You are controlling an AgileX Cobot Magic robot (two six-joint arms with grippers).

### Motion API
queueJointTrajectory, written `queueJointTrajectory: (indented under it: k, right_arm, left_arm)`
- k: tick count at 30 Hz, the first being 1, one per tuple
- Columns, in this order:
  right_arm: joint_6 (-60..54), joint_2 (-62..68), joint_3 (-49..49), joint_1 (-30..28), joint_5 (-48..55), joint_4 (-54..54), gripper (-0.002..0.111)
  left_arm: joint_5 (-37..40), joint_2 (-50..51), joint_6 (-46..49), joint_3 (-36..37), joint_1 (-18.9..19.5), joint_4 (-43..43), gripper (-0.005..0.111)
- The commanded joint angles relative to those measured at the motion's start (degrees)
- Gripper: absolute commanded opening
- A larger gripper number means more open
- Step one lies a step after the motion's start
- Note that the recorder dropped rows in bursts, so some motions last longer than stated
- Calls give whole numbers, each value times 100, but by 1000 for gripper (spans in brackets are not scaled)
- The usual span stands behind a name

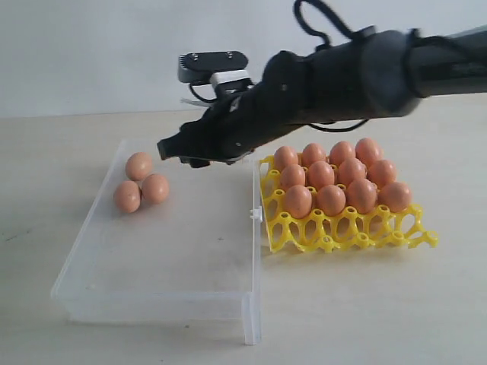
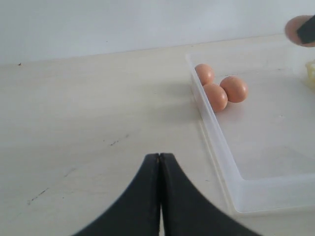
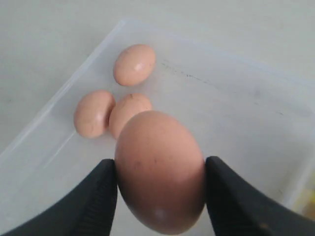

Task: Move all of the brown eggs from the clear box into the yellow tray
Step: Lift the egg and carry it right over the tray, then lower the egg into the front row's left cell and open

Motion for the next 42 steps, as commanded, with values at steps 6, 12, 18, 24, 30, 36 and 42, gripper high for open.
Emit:
queueJointTrajectory:
  k: [6,12,18,24,30,36,42]
  right_arm:
    - [-236,-2187,1835,-696,1144,66,0]
    - [-236,-2320,1501,-1304,3000,-301,0]
    - [-236,-1885,1049,-1440,3893,-509,0]
    - [-275,-1157,539,-1425,4262,-547,0]
    - [-275,-539,-17,-1426,4397,-836,0]
    - [-275,-147,-329,-1426,4470,-808,0]
    - [-275,93,-330,-1426,4491,-808,0]
  left_arm:
    - [-56,-32,-9,-23,6,-6,0]
    - [-56,-32,-9,-23,6,-6,0]
    - [-56,-32,-9,-23,6,-6,0]
    - [-56,-32,-9,-23,6,-6,0]
    - [-56,-32,-9,-23,6,-6,0]
    - [-56,-32,-9,-23,6,-6,0]
    - [-56,-32,-9,-23,6,-6,0]
